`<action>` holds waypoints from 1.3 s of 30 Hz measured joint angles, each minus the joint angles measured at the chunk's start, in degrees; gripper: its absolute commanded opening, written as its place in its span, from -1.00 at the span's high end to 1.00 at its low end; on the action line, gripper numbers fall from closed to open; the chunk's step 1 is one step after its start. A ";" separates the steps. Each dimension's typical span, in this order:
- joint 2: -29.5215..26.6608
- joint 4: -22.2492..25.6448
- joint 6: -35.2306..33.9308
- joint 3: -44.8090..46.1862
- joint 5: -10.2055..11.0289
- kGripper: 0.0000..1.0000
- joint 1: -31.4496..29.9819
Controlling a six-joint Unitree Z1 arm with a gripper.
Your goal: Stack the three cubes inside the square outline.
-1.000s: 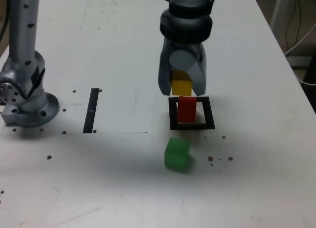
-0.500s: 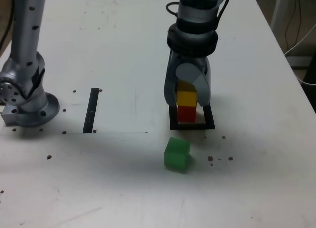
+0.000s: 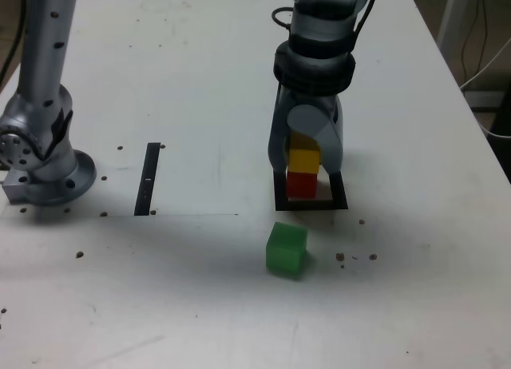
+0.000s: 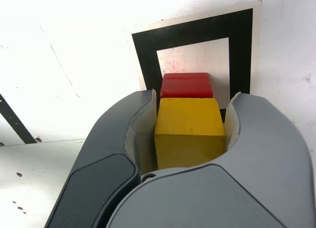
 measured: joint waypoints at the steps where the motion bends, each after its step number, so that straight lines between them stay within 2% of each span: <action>1: 0.00 0.12 0.07 0.00 0.01 0.25 0.04; 12: 0.20 0.44 0.21 0.00 -0.03 0.13 0.13; 23: 0.83 0.39 0.66 0.14 -0.26 -0.26 0.42; 34: 0.83 0.72 0.65 0.31 -0.39 -0.87 0.59; 39: 0.48 1.39 -0.10 0.37 0.48 -0.98 0.80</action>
